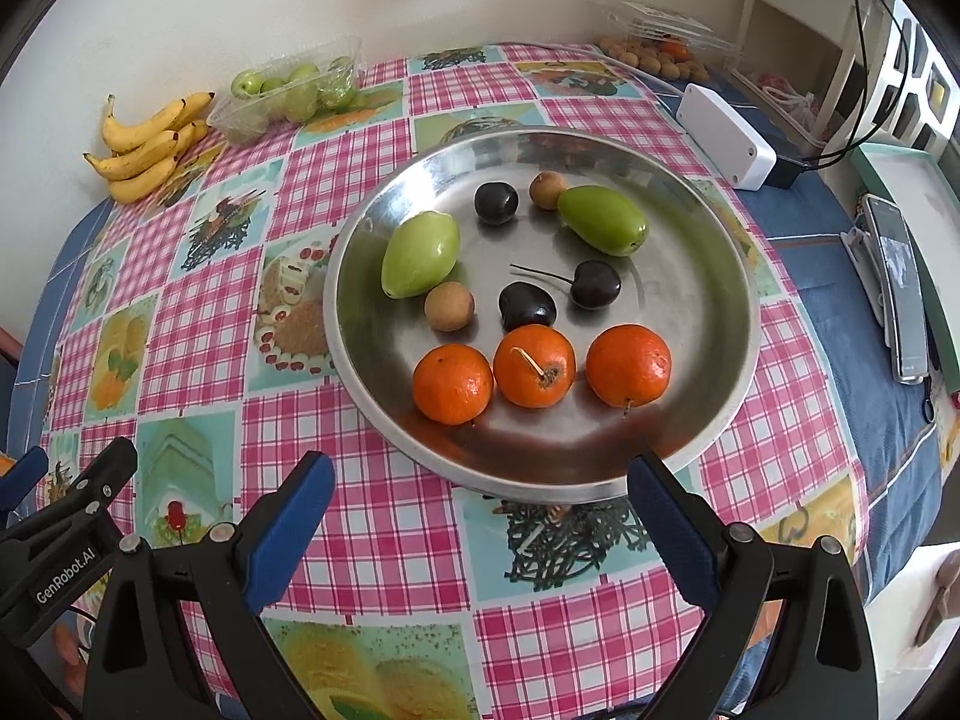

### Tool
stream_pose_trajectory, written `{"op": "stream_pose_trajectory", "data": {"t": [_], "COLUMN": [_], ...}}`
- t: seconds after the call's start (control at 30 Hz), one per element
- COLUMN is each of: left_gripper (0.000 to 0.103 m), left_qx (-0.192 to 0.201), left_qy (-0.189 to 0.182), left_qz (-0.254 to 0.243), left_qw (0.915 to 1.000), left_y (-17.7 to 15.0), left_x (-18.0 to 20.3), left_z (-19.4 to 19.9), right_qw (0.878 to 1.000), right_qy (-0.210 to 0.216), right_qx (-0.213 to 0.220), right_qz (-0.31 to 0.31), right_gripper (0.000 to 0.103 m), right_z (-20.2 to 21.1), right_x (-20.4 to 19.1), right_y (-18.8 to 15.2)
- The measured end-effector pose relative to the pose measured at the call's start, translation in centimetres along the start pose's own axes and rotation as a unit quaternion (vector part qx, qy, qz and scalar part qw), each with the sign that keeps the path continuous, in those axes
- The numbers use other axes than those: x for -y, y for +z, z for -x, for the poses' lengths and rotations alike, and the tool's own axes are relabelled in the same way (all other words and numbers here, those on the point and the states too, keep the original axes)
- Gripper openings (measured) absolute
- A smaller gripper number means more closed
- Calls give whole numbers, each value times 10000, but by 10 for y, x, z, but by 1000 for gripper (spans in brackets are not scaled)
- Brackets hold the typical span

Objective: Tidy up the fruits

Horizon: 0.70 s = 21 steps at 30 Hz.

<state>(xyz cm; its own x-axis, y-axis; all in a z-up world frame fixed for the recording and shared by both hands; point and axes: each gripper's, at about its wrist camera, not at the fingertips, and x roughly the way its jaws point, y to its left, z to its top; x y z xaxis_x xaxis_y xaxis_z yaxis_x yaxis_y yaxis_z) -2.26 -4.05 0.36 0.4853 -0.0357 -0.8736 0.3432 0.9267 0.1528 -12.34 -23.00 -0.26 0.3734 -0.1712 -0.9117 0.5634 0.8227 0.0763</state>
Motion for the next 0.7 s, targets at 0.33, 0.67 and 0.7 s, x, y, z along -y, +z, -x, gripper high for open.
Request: {"op": "stream_pose_trajectory", "data": {"t": [0.33, 0.67, 0.7], "left_gripper": [103, 103, 103], "left_qx": [81, 100, 102], "left_qy": [-44, -56, -56], "left_qz": [104, 180, 179], "left_qw": [9999, 9998, 9998], "left_y": [-1, -1, -1], "left_x": [-4, -8, -8], "left_z": [6, 9, 9], "right_qw": [9999, 9999, 9999], "right_qy": [23, 15, 14], "right_qx": [123, 126, 120], "right_qz": [28, 20, 20], "right_gripper": [98, 98, 98], "right_z": [9, 11, 11], "right_x": [1, 1, 2], "right_y": [-1, -2, -1]}}
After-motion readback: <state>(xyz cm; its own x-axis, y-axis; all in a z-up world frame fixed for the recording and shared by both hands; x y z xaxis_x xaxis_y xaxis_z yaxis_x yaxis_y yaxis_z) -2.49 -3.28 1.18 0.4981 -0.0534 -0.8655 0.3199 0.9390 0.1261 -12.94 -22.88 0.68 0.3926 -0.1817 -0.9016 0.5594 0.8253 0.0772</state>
